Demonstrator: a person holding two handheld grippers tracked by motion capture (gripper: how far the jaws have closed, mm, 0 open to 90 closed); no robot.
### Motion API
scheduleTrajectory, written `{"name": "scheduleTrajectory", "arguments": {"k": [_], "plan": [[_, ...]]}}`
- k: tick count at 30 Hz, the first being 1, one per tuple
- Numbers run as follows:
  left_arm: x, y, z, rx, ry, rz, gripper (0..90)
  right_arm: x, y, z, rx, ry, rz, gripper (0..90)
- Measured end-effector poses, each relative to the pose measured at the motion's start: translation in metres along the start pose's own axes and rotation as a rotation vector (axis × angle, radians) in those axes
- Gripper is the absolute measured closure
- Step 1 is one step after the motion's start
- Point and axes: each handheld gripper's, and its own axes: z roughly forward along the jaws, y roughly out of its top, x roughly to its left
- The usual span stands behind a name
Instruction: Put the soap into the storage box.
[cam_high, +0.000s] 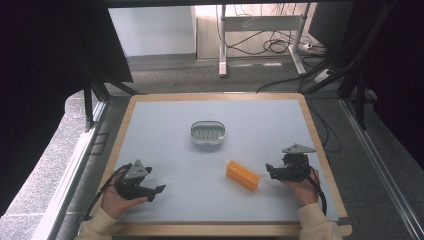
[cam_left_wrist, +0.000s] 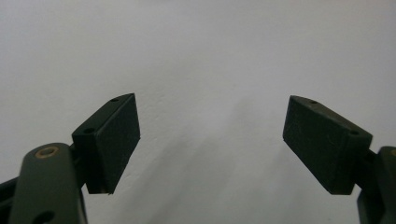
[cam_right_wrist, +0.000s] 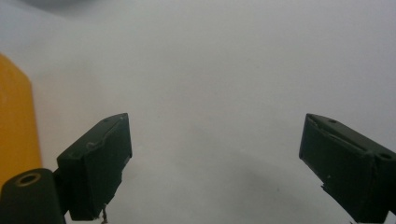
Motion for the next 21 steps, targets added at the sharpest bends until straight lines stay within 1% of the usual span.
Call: {"name": "scheduleTrajectory", "arguments": {"k": [2, 5, 7, 11, 13, 15, 19, 21], "plan": [[-0.002, 0.000, 0.000, -0.004, 0.002, 0.005, 18.9, 0.001, -0.001, -0.001, 0.013, 0.008, -0.021, 9.4], [-0.005, 0.000, 0.000, 0.000, -0.008, 0.015, 18.9, 0.002, -0.001, -0.002, 0.016, 0.013, -0.024, 9.7], [-0.007, 0.000, 0.000, 0.002, -0.005, 0.027, 18.9, 0.003, -0.001, -0.003, 0.019, 0.021, -0.027, 9.8], [-0.008, -0.001, 0.000, 0.005, 0.004, 0.037, 18.9, 0.006, 0.001, -0.007, 0.016, 0.014, -0.039, 10.1], [-0.007, -0.002, -0.001, 0.002, 0.004, 0.034, 18.9, 0.009, 0.001, -0.010, 0.019, 0.014, -0.042, 10.3], [-0.006, -0.002, -0.001, 0.001, 0.002, 0.031, 18.9, 0.009, 0.001, -0.012, 0.019, 0.004, -0.040, 10.5], [-0.003, -0.002, 0.000, -0.001, 0.005, 0.022, 18.9, 0.005, 0.000, -0.015, 0.010, 0.006, -0.028, 11.6], [-0.003, -0.002, 0.001, 0.003, 0.006, 0.025, 18.9, 0.004, -0.001, -0.015, 0.007, 0.007, -0.023, 11.7]]}}
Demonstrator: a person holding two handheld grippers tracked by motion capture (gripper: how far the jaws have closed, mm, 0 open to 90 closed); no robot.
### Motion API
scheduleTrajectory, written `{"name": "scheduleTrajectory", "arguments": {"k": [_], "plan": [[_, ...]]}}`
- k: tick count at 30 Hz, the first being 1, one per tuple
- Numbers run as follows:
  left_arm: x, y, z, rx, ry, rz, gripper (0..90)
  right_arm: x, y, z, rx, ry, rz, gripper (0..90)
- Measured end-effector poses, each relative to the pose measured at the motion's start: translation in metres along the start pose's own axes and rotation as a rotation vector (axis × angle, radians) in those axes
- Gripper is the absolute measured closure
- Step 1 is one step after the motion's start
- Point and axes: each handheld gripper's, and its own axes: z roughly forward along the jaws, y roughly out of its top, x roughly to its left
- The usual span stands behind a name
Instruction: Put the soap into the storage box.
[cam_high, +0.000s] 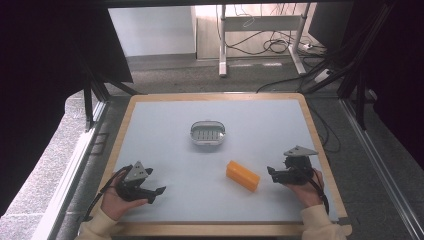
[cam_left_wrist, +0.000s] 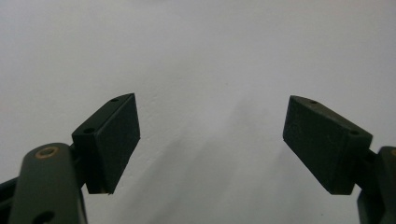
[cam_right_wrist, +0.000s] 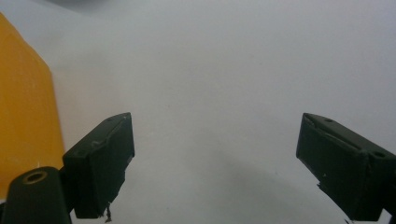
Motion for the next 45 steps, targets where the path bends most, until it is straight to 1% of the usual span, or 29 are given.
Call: {"name": "scheduleTrajectory", "arguments": {"k": [1, 4, 6, 10, 14, 16, 20, 25, 28, 32, 36, 38, 39, 42, 44, 45], "plan": [[0.000, 0.000, 0.001, 0.000, 0.000, -0.003, 18.9, -0.002, -0.001, 0.000, -0.002, 0.004, 0.002, 11.9], [0.000, 0.000, 0.001, 0.007, -0.001, -0.003, 18.9, -0.003, -0.001, -0.001, 0.003, 0.000, 0.007, 11.9], [0.000, -0.001, 0.001, 0.005, 0.000, -0.006, 18.9, -0.002, -0.001, -0.001, 0.000, 0.001, 0.009, 11.9], [-0.001, -0.001, 0.000, 0.004, 0.001, -0.007, 18.9, 0.000, 0.000, -0.003, -0.002, -0.003, -0.003, 11.7], [0.000, -0.001, 0.001, 0.005, 0.001, -0.009, 18.9, 0.001, 0.004, -0.007, -0.002, 0.000, 0.002, 12.2], [0.001, -0.001, 0.002, 0.009, 0.002, -0.013, 18.9, 0.001, 0.007, -0.011, -0.006, 0.013, 0.003, 12.4], [0.001, -0.001, 0.002, 0.013, 0.003, -0.011, 18.8, 0.004, 0.010, -0.014, -0.013, 0.019, -0.007, 12.4], [0.001, -0.001, 0.001, 0.007, 0.005, -0.012, 18.9, 0.006, 0.016, -0.019, -0.038, 0.038, -0.013, 12.6], [0.002, -0.001, -0.001, 0.002, 0.008, -0.009, 18.9, 0.008, 0.020, -0.021, -0.032, 0.052, -0.023, 12.7], [0.002, -0.001, -0.001, 0.000, 0.009, -0.009, 18.9, 0.011, 0.023, -0.022, -0.031, 0.060, -0.023, 14.0], [0.002, -0.001, -0.002, -0.005, 0.009, -0.012, 18.9, 0.014, 0.030, -0.025, -0.032, 0.074, -0.035, 15.3], [0.002, 0.000, -0.003, -0.006, 0.009, -0.012, 18.9, 0.017, 0.036, -0.030, -0.042, 0.083, -0.040, 16.3], [0.003, 0.000, -0.003, -0.008, 0.011, -0.012, 18.9, 0.020, 0.040, -0.033, -0.039, 0.079, -0.064, 17.0], [0.003, 0.000, -0.002, -0.008, 0.012, -0.011, 18.9, 0.022, 0.043, -0.034, -0.034, 0.087, -0.068, 18.3], [0.002, 0.000, -0.002, -0.007, 0.010, -0.011, 18.9, 0.023, 0.046, -0.033, -0.027, 0.079, -0.079, 21.5], [0.002, 0.000, -0.002, -0.007, 0.008, -0.010, 18.9, 0.024, 0.048, -0.032, -0.016, 0.092, -0.081, 21.6]]}}
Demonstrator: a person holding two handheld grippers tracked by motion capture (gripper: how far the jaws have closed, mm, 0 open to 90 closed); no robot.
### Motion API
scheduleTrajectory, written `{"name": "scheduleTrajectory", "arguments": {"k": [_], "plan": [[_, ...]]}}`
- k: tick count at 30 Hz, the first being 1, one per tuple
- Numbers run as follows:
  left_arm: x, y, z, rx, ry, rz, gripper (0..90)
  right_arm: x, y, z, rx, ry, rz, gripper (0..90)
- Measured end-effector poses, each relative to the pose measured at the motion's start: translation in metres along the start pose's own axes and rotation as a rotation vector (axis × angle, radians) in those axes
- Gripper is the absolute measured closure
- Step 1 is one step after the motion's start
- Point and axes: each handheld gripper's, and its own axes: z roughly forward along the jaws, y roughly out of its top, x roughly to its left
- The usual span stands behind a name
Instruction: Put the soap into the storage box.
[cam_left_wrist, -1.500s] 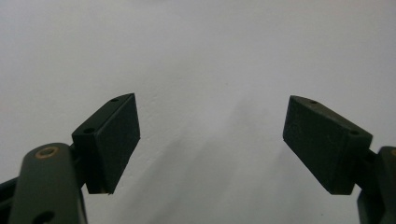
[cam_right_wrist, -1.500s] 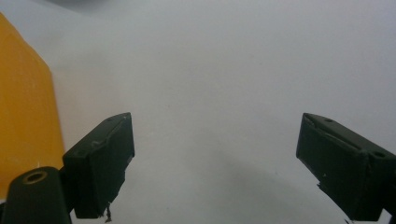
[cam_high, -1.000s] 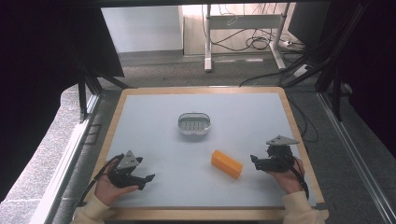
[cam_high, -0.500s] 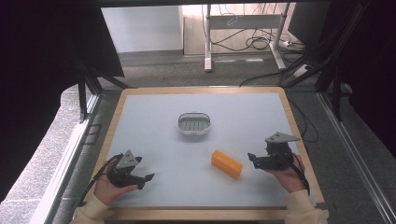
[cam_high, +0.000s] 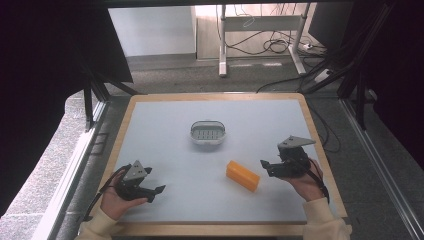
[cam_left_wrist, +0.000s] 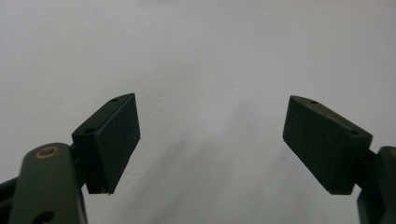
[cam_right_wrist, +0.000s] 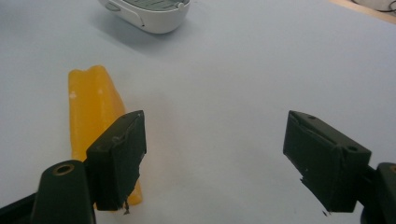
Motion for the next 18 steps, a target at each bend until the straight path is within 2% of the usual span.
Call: {"name": "scheduleTrajectory", "arguments": {"k": [6, 9, 18], "plan": [[0.000, 0.000, 0.000, 0.000, -0.001, 0.001, 18.9, 0.004, 0.010, 0.001, 0.006, 0.011, -0.023, 21.9], [0.000, 0.000, 0.000, 0.002, 0.000, 0.005, 18.9, 0.008, 0.018, 0.002, -0.001, 0.033, -0.040, 21.8], [-0.001, 0.000, 0.001, 0.003, 0.001, 0.000, 19.0, 0.011, 0.016, 0.009, 0.007, 0.065, -0.056, 23.8]]}}
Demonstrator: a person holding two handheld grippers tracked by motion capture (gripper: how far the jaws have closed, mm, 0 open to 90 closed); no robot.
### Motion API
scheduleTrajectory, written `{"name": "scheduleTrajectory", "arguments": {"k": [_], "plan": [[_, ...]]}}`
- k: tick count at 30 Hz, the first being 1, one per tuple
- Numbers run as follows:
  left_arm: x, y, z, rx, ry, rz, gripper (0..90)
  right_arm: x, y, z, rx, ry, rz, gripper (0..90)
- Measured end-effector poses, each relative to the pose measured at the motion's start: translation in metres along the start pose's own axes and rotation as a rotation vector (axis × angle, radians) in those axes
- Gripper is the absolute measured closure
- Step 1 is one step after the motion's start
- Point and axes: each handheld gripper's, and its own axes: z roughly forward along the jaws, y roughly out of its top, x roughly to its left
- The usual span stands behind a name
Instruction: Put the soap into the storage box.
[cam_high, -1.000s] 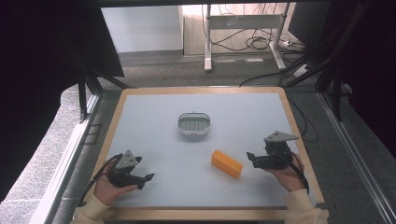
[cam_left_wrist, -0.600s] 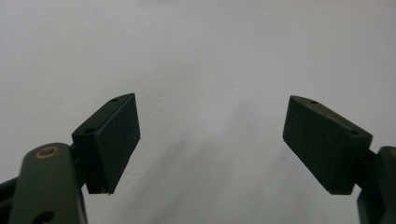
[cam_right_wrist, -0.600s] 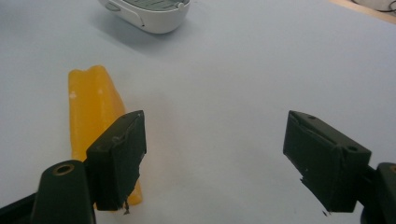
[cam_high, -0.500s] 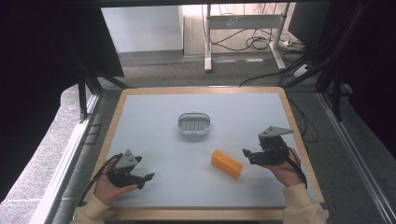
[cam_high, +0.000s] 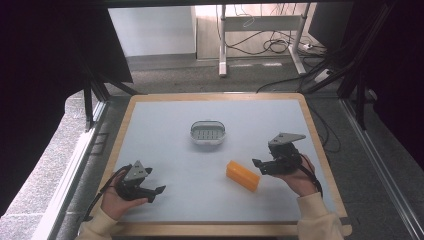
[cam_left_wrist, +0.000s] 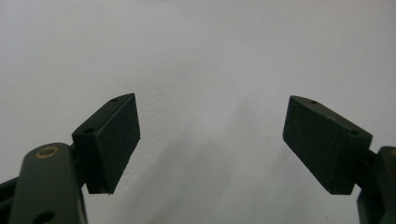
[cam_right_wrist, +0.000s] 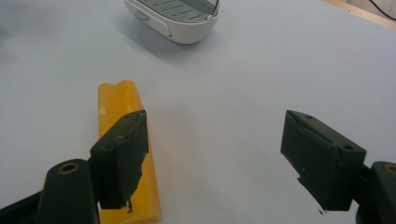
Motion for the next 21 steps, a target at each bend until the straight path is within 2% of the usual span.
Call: {"name": "scheduleTrajectory", "arguments": {"k": [9, 11, 21], "plan": [[0.000, 0.000, 0.001, 0.003, 0.003, 0.000, 18.9, 0.010, 0.005, -0.003, 0.011, 0.028, -0.034, 24.7], [0.000, 0.000, 0.001, 0.001, 0.002, -0.003, 18.9, 0.015, 0.007, -0.001, 0.026, 0.038, -0.057, 24.9], [0.000, 0.000, 0.002, 0.009, 0.002, 0.005, 18.9, 0.029, 0.013, 0.012, 0.108, 0.076, -0.091, 24.8]]}}
